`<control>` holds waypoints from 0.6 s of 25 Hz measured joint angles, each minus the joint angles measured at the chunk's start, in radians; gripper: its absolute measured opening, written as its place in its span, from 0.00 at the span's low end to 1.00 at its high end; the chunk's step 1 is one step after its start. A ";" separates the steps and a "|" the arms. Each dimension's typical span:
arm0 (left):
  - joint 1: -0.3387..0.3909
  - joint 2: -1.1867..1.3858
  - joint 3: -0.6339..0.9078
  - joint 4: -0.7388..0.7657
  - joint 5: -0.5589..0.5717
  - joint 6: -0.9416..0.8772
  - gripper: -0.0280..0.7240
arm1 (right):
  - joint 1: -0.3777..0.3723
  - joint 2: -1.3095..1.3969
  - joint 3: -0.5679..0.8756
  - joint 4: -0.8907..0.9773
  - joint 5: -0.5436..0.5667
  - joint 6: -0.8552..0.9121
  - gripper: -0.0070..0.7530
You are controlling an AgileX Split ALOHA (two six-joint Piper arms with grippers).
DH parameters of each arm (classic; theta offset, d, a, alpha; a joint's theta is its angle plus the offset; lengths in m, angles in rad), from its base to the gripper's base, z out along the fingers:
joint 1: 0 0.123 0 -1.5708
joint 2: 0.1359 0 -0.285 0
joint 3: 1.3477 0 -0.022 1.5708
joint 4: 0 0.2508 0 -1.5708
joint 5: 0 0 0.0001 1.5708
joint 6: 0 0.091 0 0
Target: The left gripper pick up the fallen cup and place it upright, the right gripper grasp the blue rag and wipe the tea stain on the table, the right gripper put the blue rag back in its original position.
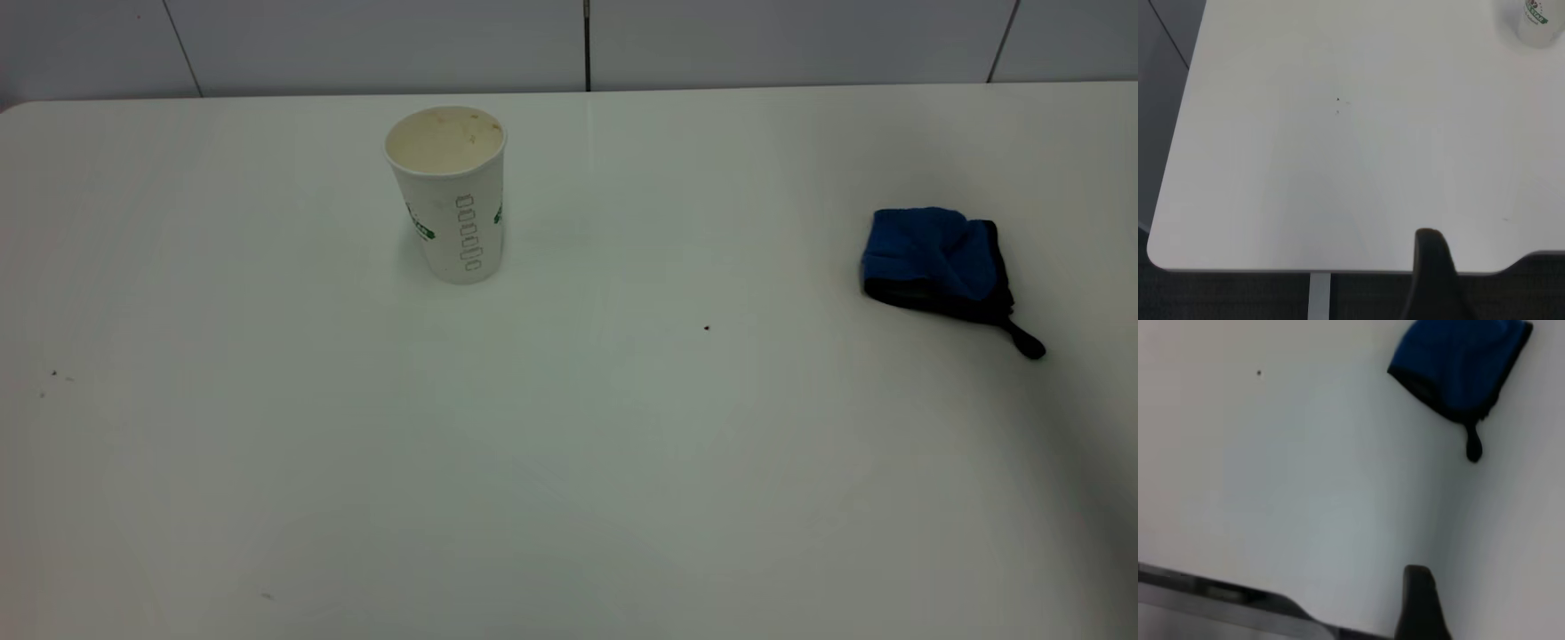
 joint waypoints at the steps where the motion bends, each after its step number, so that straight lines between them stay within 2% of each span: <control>1: 0.000 0.000 0.000 0.000 0.000 0.000 0.72 | 0.000 -0.073 0.065 -0.004 0.002 0.002 0.77; 4: 0.000 0.000 0.000 0.000 0.000 0.000 0.72 | 0.000 -0.280 0.247 -0.024 0.007 0.034 0.77; 10: 0.000 0.000 0.000 0.000 0.000 0.000 0.72 | 0.000 -0.656 0.561 -0.115 0.014 0.205 0.79; 15: 0.000 0.000 0.000 0.000 0.000 0.000 0.72 | 0.000 -0.986 0.789 -0.151 0.021 0.232 0.82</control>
